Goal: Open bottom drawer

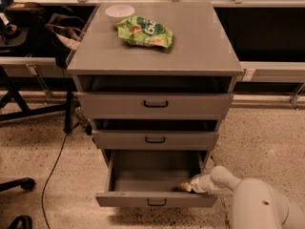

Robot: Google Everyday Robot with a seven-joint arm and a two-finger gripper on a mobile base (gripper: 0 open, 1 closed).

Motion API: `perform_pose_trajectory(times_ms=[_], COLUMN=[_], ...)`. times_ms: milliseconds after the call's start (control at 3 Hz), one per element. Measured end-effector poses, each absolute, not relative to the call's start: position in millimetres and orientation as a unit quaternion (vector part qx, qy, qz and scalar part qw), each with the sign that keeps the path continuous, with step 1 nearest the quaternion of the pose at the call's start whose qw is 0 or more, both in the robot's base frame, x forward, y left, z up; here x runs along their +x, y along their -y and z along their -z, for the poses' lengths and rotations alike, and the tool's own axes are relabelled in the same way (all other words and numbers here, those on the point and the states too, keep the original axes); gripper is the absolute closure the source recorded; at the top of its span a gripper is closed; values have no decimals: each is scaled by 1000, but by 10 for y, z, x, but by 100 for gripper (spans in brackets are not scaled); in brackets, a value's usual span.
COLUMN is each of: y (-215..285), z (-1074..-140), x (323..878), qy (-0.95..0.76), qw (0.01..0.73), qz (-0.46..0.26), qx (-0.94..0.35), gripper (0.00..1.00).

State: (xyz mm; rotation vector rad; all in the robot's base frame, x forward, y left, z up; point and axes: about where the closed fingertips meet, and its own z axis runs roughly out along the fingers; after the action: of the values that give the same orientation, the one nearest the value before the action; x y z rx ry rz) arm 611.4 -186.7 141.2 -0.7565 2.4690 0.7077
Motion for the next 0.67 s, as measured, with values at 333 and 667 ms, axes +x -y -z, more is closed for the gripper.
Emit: perform_pose_trajectory(times_ms=[333,667], y=[1843,1817], z=[-1322,-1325], x=[5797,5690], qy=[-891,-888], qw=[220,217], qz=[-287,-298], qx=[-274,-274], gripper=[100,100])
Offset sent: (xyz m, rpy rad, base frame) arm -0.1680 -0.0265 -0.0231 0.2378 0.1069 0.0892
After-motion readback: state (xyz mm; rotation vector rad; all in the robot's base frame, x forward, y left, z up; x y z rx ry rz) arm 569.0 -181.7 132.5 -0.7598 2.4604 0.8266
